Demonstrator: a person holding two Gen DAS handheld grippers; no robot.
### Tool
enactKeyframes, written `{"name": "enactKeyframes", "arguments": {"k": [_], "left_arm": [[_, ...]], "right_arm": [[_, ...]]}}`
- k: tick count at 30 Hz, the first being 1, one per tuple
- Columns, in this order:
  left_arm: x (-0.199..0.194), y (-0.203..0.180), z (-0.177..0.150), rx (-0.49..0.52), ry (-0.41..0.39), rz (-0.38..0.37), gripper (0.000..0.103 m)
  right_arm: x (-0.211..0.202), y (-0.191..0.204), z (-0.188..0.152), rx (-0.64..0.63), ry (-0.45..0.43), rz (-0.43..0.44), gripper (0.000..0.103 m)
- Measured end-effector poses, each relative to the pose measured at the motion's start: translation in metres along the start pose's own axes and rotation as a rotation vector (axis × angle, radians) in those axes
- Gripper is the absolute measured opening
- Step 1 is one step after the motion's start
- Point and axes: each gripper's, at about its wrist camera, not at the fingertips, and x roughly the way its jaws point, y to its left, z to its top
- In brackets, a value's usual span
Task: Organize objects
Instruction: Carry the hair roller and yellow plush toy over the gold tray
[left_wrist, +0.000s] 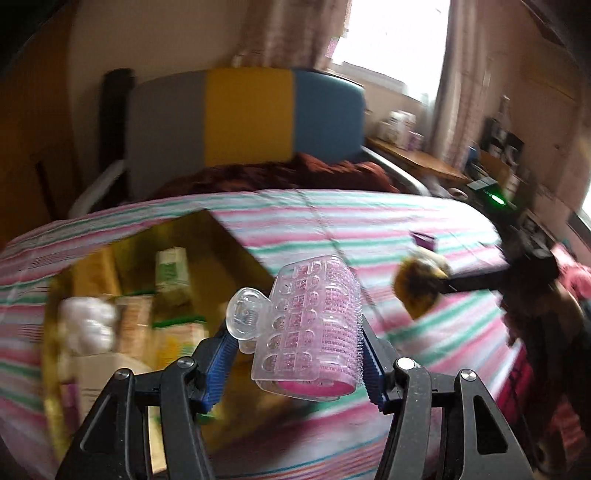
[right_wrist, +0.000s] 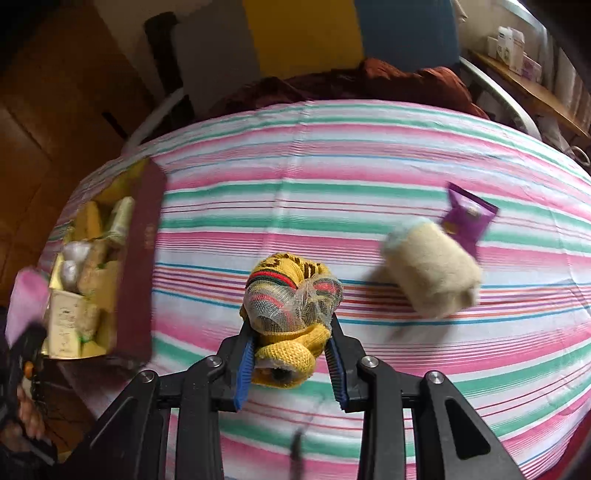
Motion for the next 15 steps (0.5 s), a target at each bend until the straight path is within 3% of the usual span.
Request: {"name": "enactKeyframes", "arguments": {"k": [8, 15], "left_arm": [[-0.021, 0.048, 0.014, -0.077, -0.057, 0.156, 0.061], [-0.03, 0.077, 0.009, -0.117, -0.05, 0.214, 0.061]], "right_arm": [[-0.009, 0.078, 0.01, -0.077, -0.055, 0.144, 0.034], [-0.003, 0.141, 0.017, -0.151, -0.05, 0.229, 0.034]]}}
